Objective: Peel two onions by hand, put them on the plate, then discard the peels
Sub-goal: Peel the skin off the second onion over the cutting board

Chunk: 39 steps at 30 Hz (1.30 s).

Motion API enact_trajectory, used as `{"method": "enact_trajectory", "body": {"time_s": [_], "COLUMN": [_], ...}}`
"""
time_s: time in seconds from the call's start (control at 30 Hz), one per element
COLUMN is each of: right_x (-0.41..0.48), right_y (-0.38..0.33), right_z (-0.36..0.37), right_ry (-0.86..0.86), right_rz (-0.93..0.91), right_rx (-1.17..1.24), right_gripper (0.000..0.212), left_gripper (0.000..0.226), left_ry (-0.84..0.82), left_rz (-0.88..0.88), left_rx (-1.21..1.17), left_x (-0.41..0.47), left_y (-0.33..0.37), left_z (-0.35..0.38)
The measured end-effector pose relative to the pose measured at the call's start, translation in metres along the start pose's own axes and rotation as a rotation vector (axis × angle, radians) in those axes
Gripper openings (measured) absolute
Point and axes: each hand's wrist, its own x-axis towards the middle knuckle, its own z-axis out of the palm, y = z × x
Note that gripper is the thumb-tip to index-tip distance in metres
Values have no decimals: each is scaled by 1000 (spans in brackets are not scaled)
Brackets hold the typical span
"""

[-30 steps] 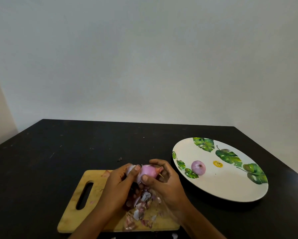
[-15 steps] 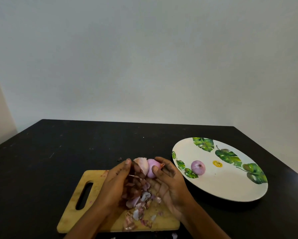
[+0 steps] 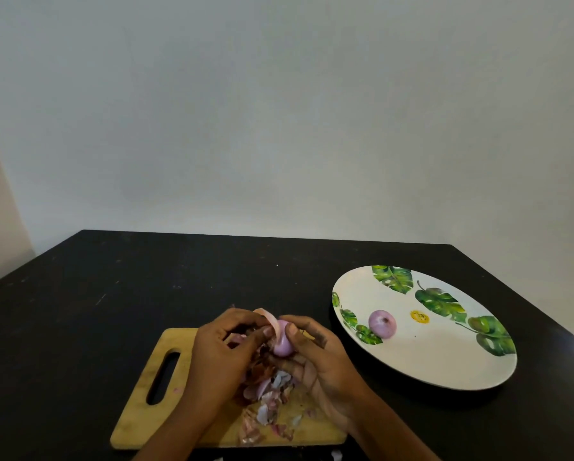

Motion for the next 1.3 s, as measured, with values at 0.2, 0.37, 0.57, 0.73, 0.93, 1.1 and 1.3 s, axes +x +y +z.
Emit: {"method": "enact_trajectory", "body": {"time_s": [0.2,0.37,0.57,0.73,0.93,1.1,1.3], "right_x": [1,0,2,3,4,2,2], "right_y": [-4,-7,-5,0,2,0,-3], "right_z": [-1,-1,-5,-4,-1,1,-1], "right_ry": [-15,-3,29,77,154,147,126], "right_rz": [109,148,132,4,-61,-31,-11], "right_rx": [127,264,208,-42,-23,11,76], "right_gripper": [38,41,31,26,33,28,26], "left_gripper": [16,12,24,17,14,11,11], "left_ry": [41,175,43,-25,14,28,3], "left_rz": [-177,-169,-4,-10,-125,-144,-144], "left_rx": [-190,-109,33,-6,-70,-71,-95], "left_x": [1,11,2,-2,0,0,0], "left_y": [-2,-6,3,12,0,0,0], "left_z": [3,-11,-7,1,0,1,1]}}
